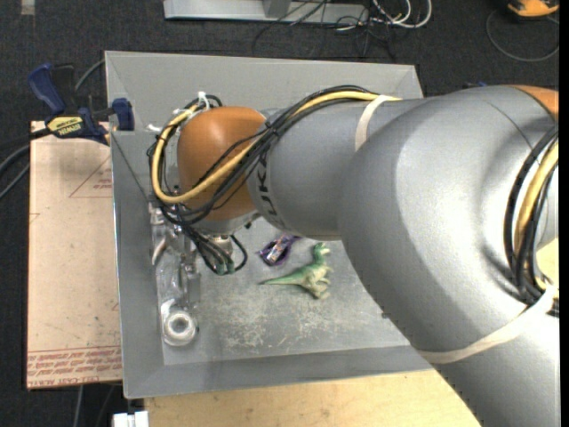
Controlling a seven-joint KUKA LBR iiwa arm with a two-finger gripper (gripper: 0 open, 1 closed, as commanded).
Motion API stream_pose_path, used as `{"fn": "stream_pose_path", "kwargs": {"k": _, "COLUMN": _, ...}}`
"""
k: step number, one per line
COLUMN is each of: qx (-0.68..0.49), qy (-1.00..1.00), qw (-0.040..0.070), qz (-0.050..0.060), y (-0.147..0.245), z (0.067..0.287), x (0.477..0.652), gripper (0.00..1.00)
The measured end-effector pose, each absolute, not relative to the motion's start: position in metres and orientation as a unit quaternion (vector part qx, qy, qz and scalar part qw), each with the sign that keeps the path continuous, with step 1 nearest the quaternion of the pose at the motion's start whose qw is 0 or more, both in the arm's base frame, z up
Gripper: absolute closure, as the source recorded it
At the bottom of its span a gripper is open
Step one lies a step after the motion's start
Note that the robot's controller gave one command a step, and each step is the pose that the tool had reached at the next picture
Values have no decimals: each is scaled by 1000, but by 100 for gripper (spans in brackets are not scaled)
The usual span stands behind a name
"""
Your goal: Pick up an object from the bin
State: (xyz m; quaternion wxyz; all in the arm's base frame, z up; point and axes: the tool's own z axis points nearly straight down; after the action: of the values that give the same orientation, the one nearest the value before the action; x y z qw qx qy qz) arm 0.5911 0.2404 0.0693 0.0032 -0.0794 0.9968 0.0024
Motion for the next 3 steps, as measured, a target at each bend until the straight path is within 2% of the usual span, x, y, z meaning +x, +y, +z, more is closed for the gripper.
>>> {"fn": "stream_pose_path", "kwargs": {"k": 1, "qx": -208, "qy": 978, "qw": 0, "qz": 3, "y": 222, "z": 69, "x": 605, "gripper": 100}}
{"fn": "stream_pose_path", "kwargs": {"k": 3, "qx": -208, "qy": 978, "qw": -2, "qz": 3, "y": 222, "z": 72, "x": 603, "gripper": 100}}
